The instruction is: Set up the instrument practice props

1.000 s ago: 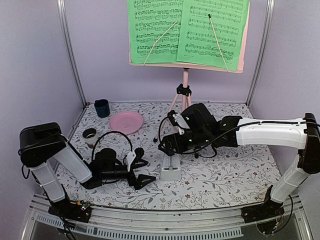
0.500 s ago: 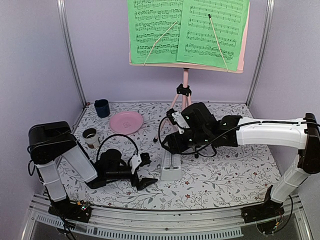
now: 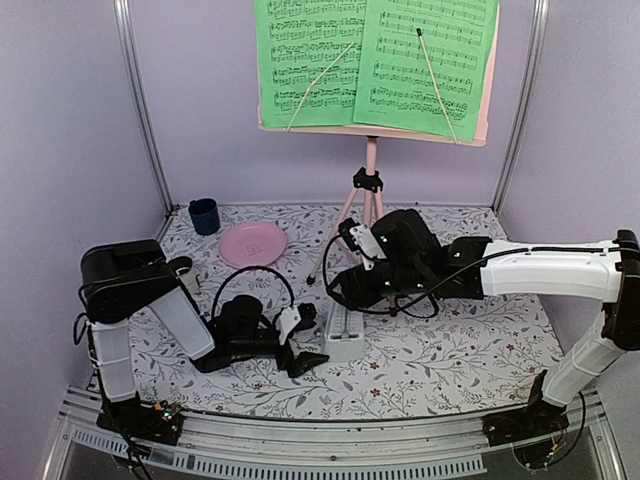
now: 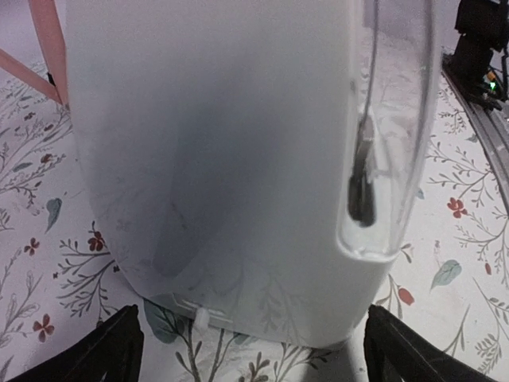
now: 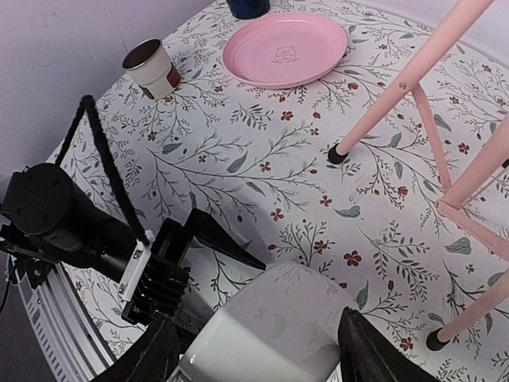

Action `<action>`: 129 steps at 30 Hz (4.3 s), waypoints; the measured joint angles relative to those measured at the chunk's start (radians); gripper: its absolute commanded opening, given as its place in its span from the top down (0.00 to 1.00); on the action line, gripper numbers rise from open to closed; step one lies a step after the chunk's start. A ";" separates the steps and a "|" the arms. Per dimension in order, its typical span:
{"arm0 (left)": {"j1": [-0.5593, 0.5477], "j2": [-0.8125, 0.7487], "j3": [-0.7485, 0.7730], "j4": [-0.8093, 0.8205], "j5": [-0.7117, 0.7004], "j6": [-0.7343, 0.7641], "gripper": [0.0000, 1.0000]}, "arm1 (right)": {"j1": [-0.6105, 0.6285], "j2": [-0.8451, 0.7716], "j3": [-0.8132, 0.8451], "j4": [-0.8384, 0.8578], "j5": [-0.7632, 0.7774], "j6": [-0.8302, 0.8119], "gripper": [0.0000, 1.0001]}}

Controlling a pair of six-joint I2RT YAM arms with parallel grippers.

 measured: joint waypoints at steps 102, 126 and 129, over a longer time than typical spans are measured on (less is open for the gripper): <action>-0.166 0.029 -0.136 0.234 -0.342 0.000 0.08 | 0.053 -0.005 -0.010 0.027 -0.014 0.022 0.04; -0.079 -0.494 -0.217 -0.087 -0.299 -0.291 0.39 | -0.137 -0.286 -0.506 0.182 -0.194 0.047 0.59; -0.044 -0.515 -0.201 -0.154 -0.277 -0.337 0.44 | -0.138 -0.210 -0.525 0.243 -0.199 0.046 0.67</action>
